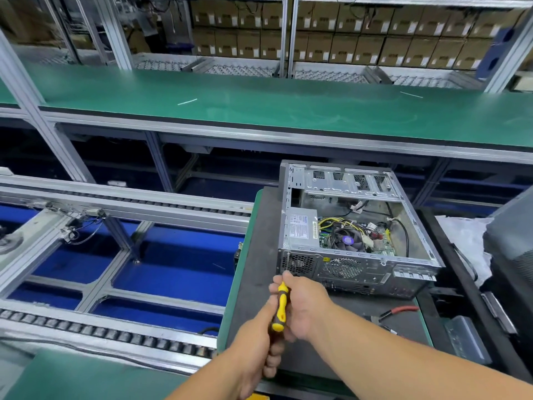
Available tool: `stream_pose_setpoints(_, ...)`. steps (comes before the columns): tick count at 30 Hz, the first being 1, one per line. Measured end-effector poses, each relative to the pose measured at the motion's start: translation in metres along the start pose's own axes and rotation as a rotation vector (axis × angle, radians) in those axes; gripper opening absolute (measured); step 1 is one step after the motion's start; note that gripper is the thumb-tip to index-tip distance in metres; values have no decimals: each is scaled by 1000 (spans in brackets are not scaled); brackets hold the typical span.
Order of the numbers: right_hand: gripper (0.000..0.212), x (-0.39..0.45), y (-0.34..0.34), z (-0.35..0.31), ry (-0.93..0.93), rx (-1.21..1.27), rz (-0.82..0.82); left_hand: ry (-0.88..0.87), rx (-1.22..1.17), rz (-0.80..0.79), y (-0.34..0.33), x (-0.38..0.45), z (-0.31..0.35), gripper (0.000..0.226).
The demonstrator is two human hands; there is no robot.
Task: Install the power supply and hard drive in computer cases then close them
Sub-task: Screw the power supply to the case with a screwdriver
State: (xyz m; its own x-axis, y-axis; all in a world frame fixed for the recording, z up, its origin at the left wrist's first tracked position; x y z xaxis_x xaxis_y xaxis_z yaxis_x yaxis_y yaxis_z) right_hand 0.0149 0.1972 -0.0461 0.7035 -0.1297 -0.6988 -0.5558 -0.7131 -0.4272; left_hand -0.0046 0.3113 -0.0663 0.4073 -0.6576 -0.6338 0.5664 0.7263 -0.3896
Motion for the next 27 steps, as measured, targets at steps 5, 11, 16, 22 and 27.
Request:
stream_pose_setpoints(5, 36, 4, 1, -5, -46, -85, -55, -87, -82, -4, -6, -1, 2, 53)
stream_pose_setpoints(11, 15, 14, 3, -26, 73, -234, -2, -132, 6, 18, -17, 0, 11, 26)
stream_pose_setpoints(16, 26, 13, 4, -27, 41, -294, -21, -118, -283, -51, -25, -1, 13, 37)
stream_pose_setpoints(22, 23, 10, 5, -29, 55, -360, -51, -176, -123, 100, -20, 3, 11, 26)
stream_pose_setpoints(27, 21, 15, 5, -37, 119, -460, -34, -236, 130, 234, -11, 7, 9, 24)
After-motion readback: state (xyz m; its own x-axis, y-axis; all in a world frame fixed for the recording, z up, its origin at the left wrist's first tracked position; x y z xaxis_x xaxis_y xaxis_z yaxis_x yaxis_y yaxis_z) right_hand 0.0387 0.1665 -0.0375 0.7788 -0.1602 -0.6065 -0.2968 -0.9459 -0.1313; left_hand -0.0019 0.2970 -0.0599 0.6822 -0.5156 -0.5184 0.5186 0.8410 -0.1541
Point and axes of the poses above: each hand's wrist, its own x-axis towards the middle knuckle, its own y-axis out of the back of the hand, z = x × y, the point moved 5 cm from there along x, towards the middle knuckle, and after that the axes turned 13 degrees about -z, right-handed, at the moved point
